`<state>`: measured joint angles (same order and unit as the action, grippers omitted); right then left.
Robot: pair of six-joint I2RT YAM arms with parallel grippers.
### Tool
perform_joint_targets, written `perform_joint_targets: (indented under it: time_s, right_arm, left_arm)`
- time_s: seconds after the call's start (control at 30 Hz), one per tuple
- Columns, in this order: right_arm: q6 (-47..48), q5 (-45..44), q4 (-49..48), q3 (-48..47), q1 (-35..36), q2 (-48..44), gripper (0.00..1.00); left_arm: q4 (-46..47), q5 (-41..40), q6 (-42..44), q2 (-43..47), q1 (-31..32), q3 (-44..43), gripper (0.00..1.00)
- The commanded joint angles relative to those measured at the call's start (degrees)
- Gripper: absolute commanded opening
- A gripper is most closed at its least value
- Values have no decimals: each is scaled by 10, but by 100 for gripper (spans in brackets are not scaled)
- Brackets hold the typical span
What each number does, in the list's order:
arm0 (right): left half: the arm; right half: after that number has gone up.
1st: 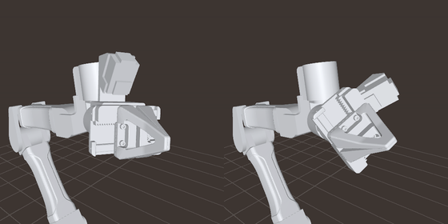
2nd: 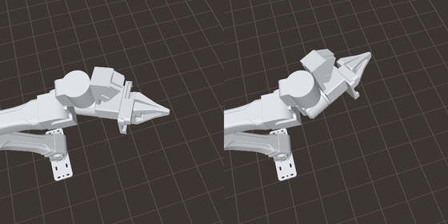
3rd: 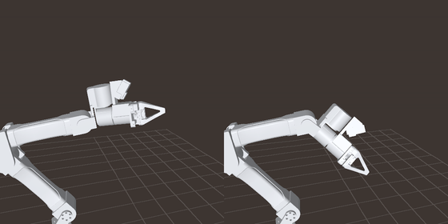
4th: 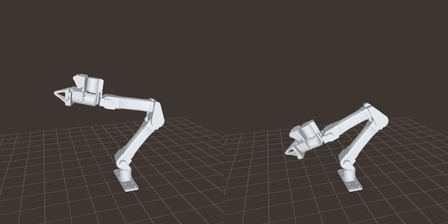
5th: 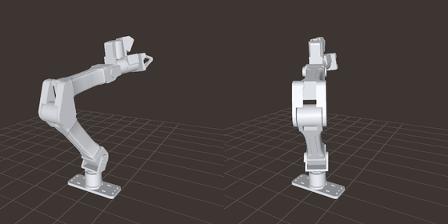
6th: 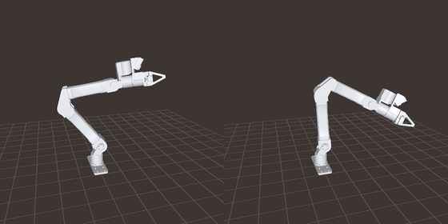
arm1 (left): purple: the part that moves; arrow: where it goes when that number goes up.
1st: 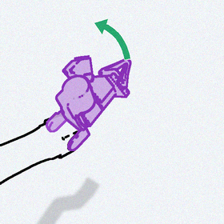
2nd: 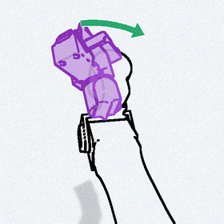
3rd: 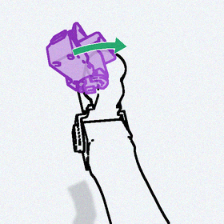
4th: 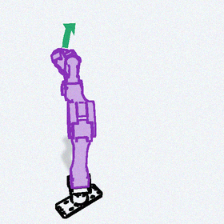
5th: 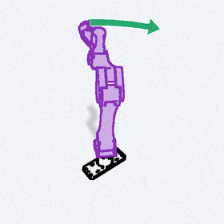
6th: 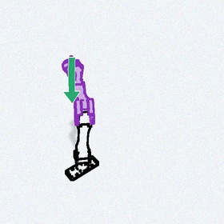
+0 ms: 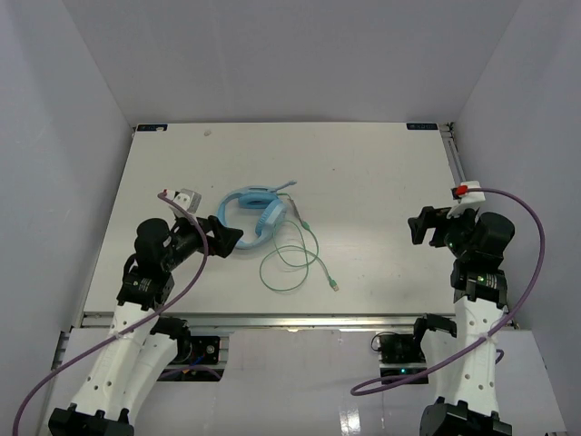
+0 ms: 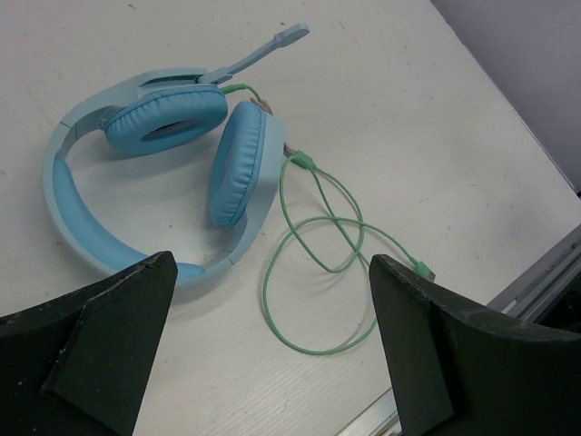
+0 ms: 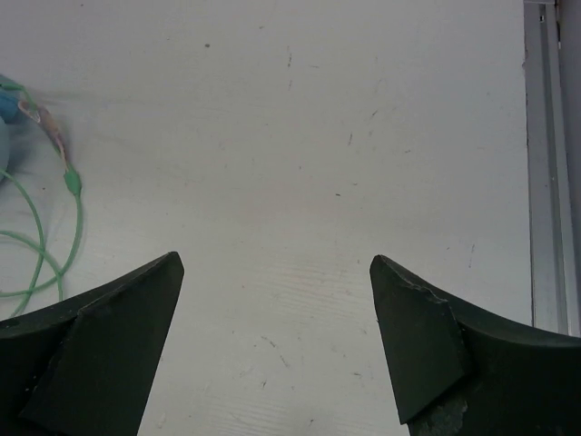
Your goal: Wrap the headphones
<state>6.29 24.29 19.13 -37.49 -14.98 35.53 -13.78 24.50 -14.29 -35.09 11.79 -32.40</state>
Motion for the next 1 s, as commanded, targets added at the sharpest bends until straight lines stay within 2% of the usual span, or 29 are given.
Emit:
perform_joint_targets:
  time_s: [0.0, 0.03, 0.07, 0.13, 0.2, 0.37, 0.53, 0.6, 0.7, 0.97]
  right_arm:
    - [-5, 139, -15, 26, 2, -7, 90]
    - [21, 199, -15, 32, 2, -6, 90]
    - [91, 252, 2, 37, 2, 0, 90]
    - [239, 447, 56, 35, 2, 30, 90]
    - [225, 480, 26, 44, 2, 52, 90]
    - [229, 465, -15, 80, 2, 104, 90]
    - [226, 447, -46, 104, 2, 99, 90]
    - [244, 452, -37, 108, 2, 89, 90]
    - [261, 448, -24, 108, 2, 76, 90]
    - [287, 445, 5, 95, 2, 79, 90]
  left_arm:
    - [14, 13, 2, 4, -2, -1, 98]
    - [15, 14, 0, 2, -2, 0, 98]
    - [16, 17, -3, -1, -1, 0, 98]
    - [18, 19, -6, -5, -1, 1, 98]
    - [19, 11, -13, -9, -1, 2, 98]
    - [9, 10, -42, -58, -1, -7, 98]
    - [-44, -49, -97, -172, -11, -36, 98]
    - [-57, -54, -117, -243, -29, -57, 98]
    - [-68, -63, -147, -317, -54, -88, 93]
    - [-110, -151, -121, -452, -58, -203, 90]
